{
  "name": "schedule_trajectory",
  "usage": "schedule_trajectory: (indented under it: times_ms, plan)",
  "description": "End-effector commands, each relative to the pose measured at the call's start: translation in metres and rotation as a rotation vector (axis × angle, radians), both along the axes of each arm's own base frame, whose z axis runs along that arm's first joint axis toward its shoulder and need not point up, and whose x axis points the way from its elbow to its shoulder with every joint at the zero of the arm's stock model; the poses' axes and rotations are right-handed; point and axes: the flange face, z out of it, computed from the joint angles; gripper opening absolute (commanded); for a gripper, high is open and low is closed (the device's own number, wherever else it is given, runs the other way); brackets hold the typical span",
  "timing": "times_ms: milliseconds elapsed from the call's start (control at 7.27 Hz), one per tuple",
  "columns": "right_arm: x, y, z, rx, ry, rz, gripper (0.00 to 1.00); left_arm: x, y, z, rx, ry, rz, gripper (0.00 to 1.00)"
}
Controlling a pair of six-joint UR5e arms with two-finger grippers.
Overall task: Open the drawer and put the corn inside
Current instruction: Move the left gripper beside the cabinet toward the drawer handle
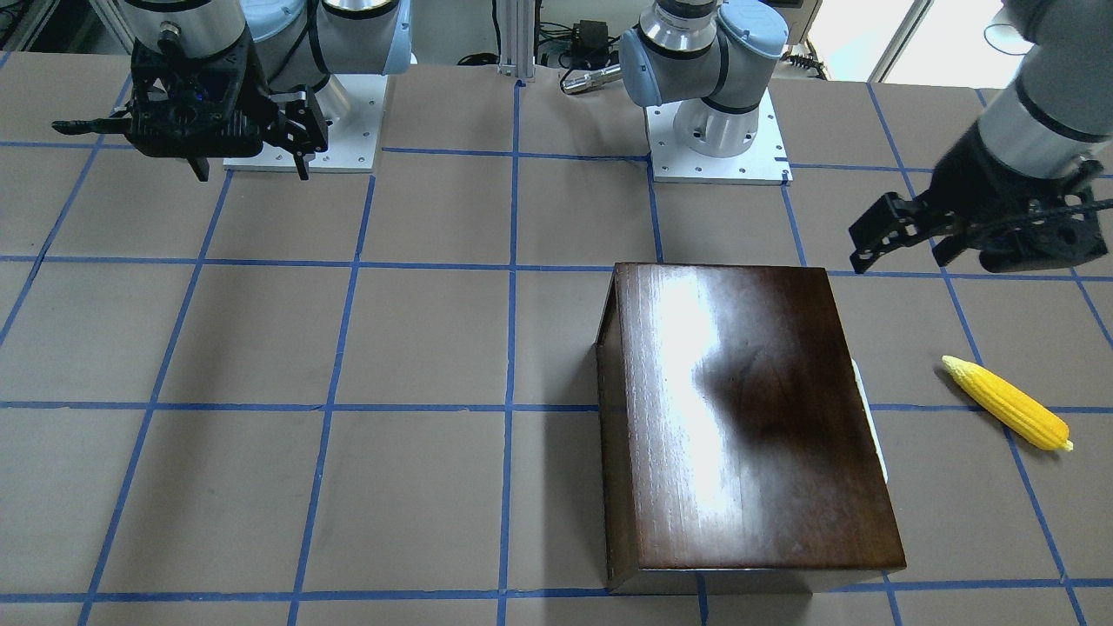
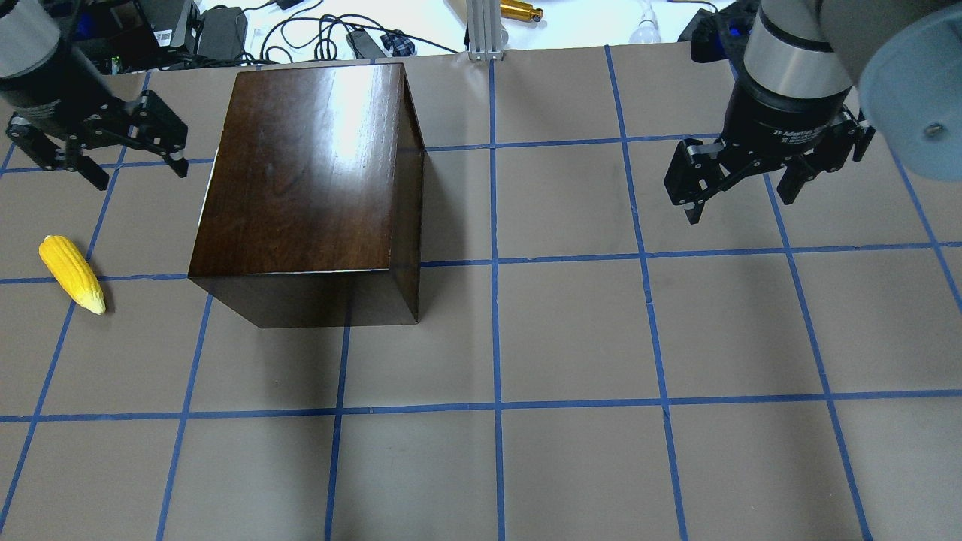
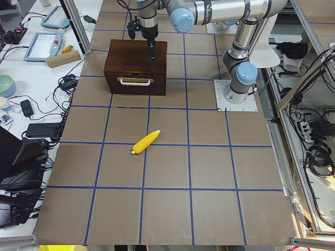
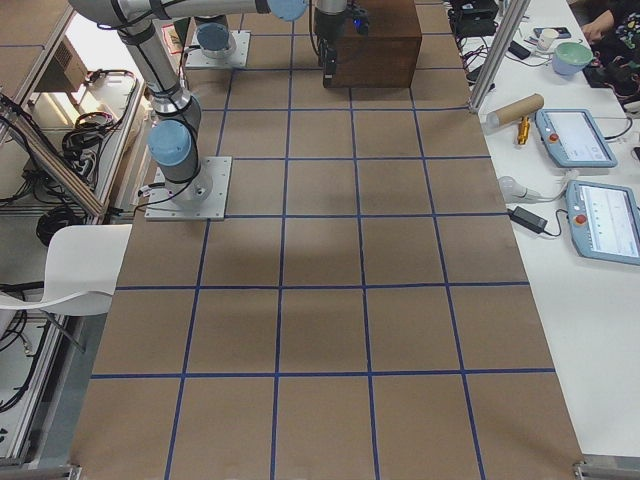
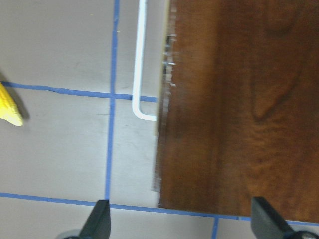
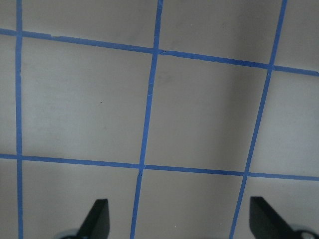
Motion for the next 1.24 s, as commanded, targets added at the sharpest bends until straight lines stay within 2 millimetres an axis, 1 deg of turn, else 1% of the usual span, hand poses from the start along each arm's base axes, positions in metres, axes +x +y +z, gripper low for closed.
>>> schedule_trajectory:
  times_ms: [0,138,275,688,825,962,1100]
  plan:
    - [0.0,0.0,0.0,0.0,0.0,0.001,1.0,0.086,0.002,-0.013,0.017,0.019,-0.012,1.0]
    - [0.0,0.0,0.0,0.001,0.0,-0.001,1.0,0.108,0.0,-0.022,0.009,0.019,-0.023,1.0]
    - [0.0,0.0,0.0,0.001,0.0,-0.001,1.0,0.112,-0.008,-0.039,0.033,0.032,-0.021,1.0]
    - [0.0,0.0,0.0,-0.001,0.0,-0.001,1.0,0.131,-0.042,-0.113,0.028,0.032,-0.027,1.0]
    - [0.0,0.0,0.0,0.001,0.0,-0.001,1.0,0.136,-0.05,-0.136,0.027,0.031,-0.027,1.0]
    - [0.0,0.0,0.0,0.001,-0.001,0.001,1.0,0.138,-0.057,-0.154,0.032,0.043,-0.031,1.0]
    - [0.0,0.0,0.0,0.001,0.0,-0.001,1.0,0.141,-0.062,-0.169,0.035,0.058,-0.102,1.0]
